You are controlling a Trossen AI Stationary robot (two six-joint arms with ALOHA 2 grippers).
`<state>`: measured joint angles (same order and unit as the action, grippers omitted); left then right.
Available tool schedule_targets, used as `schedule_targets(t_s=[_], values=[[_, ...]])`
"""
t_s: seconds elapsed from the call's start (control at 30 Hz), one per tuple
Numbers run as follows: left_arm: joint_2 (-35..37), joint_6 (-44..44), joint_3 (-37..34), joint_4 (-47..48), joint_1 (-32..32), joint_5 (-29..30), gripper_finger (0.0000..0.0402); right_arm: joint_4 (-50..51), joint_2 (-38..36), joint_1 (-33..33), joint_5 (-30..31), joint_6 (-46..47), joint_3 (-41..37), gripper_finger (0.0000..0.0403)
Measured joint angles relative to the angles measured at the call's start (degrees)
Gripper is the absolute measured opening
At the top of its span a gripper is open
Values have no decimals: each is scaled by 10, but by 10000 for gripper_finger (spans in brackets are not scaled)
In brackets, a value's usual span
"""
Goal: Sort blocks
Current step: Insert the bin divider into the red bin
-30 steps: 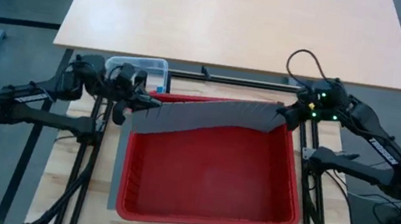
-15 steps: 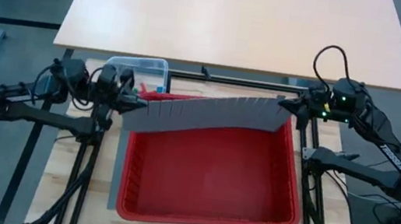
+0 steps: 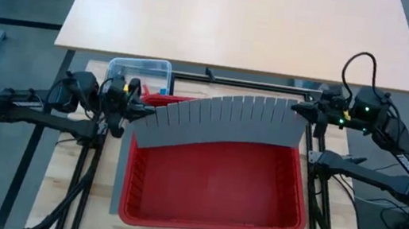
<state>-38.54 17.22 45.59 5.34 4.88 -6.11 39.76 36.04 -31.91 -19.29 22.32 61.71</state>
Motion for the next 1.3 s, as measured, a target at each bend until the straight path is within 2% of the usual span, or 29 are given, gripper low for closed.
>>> schedule_targets(t_s=[0.4,0.77,1.0,1.3], values=[[-3,11,-12,0,0,24,0,1,-4,47,0,8,0,0],[-10,33,-12,-2,-2,5,0,28,-4,83,15,8,-8,0],[-14,32,-12,-2,-2,-5,0,27,-3,84,22,-12,-43,0],[-20,-52,-12,-4,-2,-4,0,-15,3,84,18,-35,-52,0]])
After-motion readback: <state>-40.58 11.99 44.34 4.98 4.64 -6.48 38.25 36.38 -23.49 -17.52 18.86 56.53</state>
